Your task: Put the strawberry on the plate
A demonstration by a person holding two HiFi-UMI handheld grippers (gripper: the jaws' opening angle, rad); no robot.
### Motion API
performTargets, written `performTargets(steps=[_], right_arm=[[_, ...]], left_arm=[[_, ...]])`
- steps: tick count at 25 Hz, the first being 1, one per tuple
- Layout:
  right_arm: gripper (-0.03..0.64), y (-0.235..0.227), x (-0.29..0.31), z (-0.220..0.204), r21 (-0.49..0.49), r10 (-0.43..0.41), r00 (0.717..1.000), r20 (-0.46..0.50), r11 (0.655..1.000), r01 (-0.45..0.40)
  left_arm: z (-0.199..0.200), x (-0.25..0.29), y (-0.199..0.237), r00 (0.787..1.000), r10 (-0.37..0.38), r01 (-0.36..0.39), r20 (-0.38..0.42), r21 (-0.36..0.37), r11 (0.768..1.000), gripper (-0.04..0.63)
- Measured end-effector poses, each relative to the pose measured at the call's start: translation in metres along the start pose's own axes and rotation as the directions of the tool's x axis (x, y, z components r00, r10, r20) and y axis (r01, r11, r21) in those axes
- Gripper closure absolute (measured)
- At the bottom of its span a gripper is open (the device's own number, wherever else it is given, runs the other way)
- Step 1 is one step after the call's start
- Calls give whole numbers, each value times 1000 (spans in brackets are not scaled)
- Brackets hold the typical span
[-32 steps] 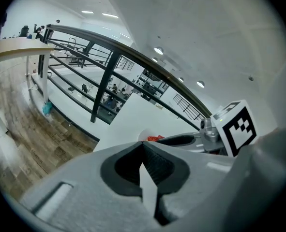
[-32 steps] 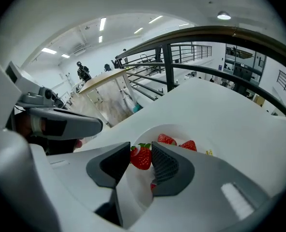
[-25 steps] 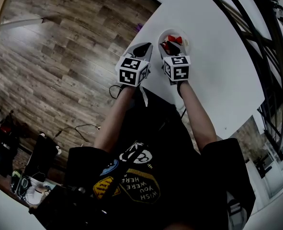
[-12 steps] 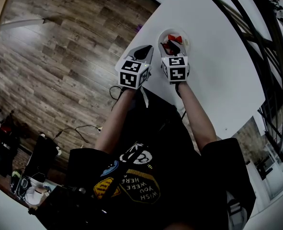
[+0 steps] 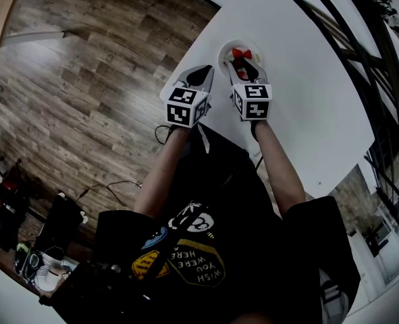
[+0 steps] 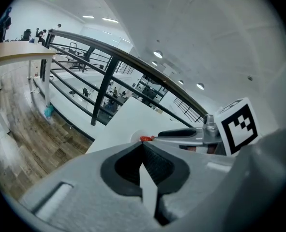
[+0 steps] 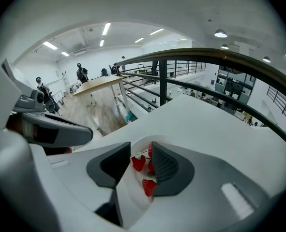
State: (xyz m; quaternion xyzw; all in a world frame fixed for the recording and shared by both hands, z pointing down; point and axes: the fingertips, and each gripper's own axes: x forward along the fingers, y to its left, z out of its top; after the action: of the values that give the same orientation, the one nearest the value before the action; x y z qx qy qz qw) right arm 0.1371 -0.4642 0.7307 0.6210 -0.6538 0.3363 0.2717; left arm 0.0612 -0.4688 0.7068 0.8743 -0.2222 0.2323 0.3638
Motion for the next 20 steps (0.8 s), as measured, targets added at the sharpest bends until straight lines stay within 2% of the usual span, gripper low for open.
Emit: performTargets(steps=[9, 15, 20], right_arm=[[506, -22, -62, 11, 56, -28, 994, 109, 998, 22], [568, -40, -124, 19, 122, -49, 970, 239, 992, 20], [609, -46, -164, 28, 134, -32, 942, 334, 991, -14]], left_arm=[[20, -21, -42, 998, 8, -13, 55, 77, 997, 594], [36, -49, -81, 992, 24, -40, 125, 130, 991, 594], [54, -68, -106, 984, 33, -72, 173, 220, 973, 594]])
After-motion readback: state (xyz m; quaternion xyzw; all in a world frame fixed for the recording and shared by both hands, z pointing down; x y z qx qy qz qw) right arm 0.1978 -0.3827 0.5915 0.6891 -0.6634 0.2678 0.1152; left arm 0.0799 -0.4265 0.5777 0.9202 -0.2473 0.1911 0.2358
